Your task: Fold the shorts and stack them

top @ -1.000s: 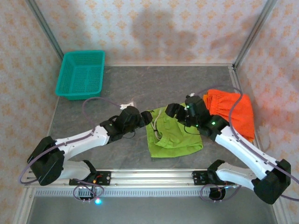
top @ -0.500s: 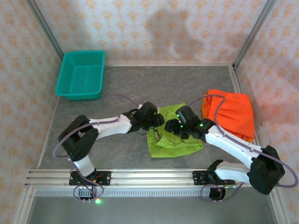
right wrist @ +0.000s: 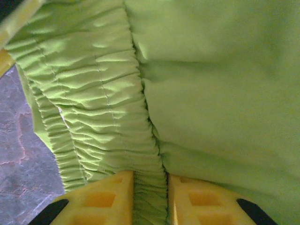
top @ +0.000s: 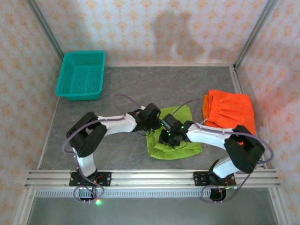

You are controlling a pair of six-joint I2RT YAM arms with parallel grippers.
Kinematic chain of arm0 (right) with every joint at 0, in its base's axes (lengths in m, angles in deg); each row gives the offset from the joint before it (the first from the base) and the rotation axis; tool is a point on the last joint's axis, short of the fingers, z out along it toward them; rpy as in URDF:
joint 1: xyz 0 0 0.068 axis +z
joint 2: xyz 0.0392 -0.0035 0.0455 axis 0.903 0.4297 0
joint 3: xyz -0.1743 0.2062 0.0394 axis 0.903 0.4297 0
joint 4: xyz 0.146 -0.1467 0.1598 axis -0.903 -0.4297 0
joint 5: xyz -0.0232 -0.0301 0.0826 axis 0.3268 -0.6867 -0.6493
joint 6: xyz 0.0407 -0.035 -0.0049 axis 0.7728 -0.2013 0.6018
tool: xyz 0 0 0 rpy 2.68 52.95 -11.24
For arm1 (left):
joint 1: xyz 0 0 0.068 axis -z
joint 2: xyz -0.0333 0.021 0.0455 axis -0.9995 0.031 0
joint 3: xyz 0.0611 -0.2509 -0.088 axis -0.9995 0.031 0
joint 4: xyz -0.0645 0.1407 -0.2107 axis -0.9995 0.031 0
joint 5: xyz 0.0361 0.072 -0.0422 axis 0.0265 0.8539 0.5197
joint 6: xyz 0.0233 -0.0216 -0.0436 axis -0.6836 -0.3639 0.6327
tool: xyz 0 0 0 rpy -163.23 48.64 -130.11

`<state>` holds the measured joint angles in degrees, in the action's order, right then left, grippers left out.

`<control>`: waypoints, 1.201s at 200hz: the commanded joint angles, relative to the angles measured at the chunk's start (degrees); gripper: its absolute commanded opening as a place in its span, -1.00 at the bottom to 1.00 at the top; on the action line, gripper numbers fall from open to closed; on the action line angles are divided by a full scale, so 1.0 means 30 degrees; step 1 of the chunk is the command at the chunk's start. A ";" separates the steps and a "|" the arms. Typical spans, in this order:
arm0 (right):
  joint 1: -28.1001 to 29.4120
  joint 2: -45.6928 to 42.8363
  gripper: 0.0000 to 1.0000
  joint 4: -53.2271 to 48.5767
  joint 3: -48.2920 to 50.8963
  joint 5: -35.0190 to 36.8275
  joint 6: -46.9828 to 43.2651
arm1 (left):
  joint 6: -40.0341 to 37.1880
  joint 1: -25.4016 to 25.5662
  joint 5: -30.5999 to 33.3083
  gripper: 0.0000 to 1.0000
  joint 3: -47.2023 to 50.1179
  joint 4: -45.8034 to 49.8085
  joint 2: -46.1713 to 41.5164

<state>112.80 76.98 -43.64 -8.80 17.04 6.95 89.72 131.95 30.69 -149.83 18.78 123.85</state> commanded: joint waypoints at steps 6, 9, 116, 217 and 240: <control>0.0917 0.1587 -0.50 0.0380 0.0378 -0.0791 0.0554 | -0.0576 -0.0581 0.1578 -0.59 0.0206 0.0086 0.0936; 0.0976 0.1695 -0.50 0.0463 0.0435 -0.0838 0.0577 | -0.0597 -0.0613 0.1601 -0.60 0.0206 0.0079 0.0988; 0.1087 -0.1824 0.05 0.0366 -0.0556 0.0039 -0.0425 | -0.3189 -0.2103 0.2073 0.35 0.0502 0.0727 -0.3274; -0.5021 -0.9830 0.96 -0.5376 -0.0424 0.4031 -0.4008 | 0.0359 0.0026 -0.0886 1.00 0.3723 -0.1267 -0.9985; -0.7160 -0.8953 0.99 -0.5168 -0.0365 0.1845 -0.4340 | 0.1747 0.1611 -0.1394 1.00 0.4152 -0.3495 -0.9036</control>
<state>96.08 48.02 -56.82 -9.81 27.58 -3.17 89.15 133.11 28.95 -138.79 16.24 94.38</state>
